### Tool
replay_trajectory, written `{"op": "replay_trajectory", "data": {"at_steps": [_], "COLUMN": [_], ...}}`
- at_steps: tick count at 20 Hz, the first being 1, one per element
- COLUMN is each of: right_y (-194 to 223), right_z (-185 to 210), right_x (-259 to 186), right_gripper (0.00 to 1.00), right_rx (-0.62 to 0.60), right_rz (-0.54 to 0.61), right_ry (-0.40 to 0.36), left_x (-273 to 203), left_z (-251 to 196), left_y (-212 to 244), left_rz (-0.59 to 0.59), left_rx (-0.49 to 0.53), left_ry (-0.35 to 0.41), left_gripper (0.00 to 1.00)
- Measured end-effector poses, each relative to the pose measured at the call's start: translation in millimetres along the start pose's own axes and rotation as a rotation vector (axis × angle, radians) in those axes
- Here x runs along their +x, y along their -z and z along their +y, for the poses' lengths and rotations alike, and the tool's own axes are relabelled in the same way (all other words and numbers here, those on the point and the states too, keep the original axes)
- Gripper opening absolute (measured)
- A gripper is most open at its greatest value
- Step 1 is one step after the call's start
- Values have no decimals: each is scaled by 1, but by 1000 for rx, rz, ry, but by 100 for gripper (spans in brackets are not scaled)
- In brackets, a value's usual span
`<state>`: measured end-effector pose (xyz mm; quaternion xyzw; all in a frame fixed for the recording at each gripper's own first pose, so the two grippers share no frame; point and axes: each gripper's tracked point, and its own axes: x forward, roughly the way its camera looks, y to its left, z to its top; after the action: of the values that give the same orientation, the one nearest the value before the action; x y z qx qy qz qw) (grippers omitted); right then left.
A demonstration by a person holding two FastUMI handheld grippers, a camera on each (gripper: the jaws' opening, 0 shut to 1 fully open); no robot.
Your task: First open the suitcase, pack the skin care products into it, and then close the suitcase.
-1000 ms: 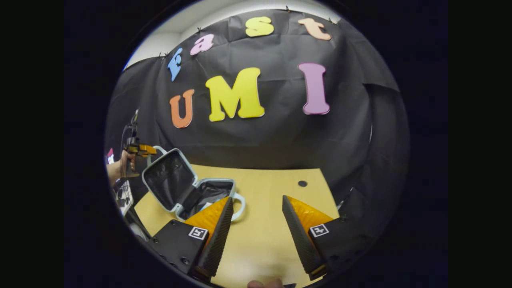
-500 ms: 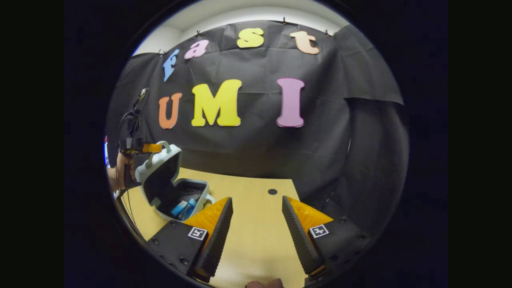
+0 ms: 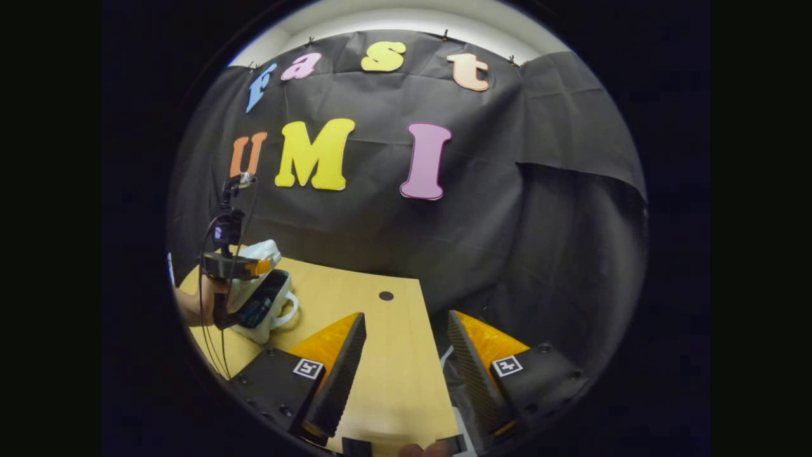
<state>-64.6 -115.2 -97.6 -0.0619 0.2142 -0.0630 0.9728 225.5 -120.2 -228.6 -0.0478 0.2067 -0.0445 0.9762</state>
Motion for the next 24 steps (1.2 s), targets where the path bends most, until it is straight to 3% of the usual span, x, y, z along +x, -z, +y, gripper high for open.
{"op": "replay_trajectory", "data": {"at_steps": [5, 10, 16, 18, 20, 21, 24], "right_y": [12, 17, 13, 7, -6, -15, -48], "right_z": [-14, -12, -8, -6, 2, 8, 36], "right_x": [3, 11, 10, 11, 13, 16, 22], "right_gripper": [77, 78, 78, 78, 78, 78, 79], "right_rx": [7, 21, 13, 12, 1, -8, 2], "right_rz": [58, 86, 81, 64, 23, -4, -92], "right_ry": [24, 15, -3, -8, -23, -35, -93], "left_x": [30, 40, 43, 40, 24, 12, -36], "left_z": [-9, -16, -31, -42, -45, -46, -39], "left_y": [40, 57, 67, 64, 47, 34, -15], "left_rz": [73, 65, 68, 58, 24, -3, -109], "left_rx": [46, 134, 184, 184, 198, 186, 138], "left_ry": [-19, -67, -37, -15, -28, -23, -40], "left_gripper": [8, 10, 21, 51, 67, 96, 98]}}
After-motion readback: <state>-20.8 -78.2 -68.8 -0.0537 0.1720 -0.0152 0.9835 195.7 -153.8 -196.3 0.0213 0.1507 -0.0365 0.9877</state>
